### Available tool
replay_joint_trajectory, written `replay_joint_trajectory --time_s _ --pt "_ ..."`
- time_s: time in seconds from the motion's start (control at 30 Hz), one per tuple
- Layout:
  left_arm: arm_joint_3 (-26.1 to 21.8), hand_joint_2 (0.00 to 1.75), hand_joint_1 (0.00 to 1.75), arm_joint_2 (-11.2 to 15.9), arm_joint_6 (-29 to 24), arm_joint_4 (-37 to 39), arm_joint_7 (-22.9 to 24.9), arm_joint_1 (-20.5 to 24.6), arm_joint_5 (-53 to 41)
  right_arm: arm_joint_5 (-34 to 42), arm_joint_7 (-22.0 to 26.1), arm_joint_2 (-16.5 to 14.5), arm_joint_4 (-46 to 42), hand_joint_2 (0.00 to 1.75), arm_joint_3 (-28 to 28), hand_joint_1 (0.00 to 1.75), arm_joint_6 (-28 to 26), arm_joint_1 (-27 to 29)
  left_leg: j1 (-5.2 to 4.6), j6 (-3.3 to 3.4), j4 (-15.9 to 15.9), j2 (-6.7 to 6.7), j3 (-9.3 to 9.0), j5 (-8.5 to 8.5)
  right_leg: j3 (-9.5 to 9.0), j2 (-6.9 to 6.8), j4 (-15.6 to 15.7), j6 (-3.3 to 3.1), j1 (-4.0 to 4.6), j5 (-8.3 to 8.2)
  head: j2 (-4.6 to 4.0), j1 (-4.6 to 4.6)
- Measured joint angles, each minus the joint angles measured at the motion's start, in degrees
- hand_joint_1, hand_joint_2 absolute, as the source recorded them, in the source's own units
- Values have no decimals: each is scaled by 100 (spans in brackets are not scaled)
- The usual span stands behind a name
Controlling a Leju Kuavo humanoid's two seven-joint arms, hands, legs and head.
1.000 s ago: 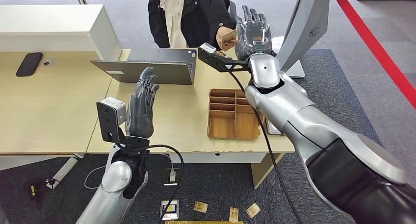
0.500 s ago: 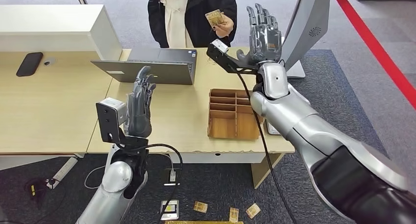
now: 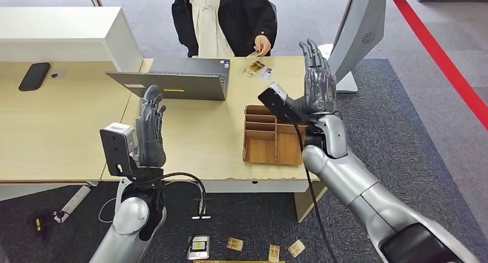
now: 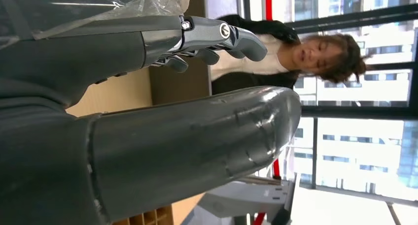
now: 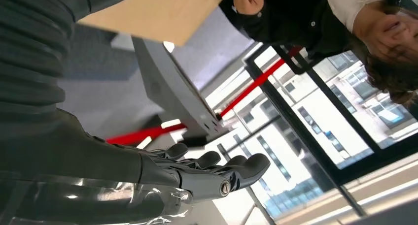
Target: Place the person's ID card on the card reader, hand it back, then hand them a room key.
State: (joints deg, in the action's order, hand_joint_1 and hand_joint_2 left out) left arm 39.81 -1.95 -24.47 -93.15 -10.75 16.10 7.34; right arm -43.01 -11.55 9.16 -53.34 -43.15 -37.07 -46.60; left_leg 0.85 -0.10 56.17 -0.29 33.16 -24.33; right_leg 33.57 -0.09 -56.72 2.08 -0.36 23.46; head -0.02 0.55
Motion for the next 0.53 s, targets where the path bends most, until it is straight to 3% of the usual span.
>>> replay_joint_trajectory --time_s 0.17,0.33,0.53 --pt "-173 0 0 175 -322 -211 53 -406 -88 508 784 27 -1822 175 1090 0 -3 1673 2 -4 -3 -16 -6 -16 -16 -22 0 0 3 27 0 1" --pt "-340 0 0 371 -633 -395 60 -693 -112 1865 1993 -348 -2943 175 1710 0 -1 3288 2 -5 -4 -14 -14 -30 -21 -21 0 -8 4 43 0 0" --pt "-427 0 0 551 -833 -549 190 -813 -83 2866 2559 -725 -3490 175 1979 0 6 4087 2 -5 -6 -3 -18 -31 -21 -19 0 -15 4 48 0 2"
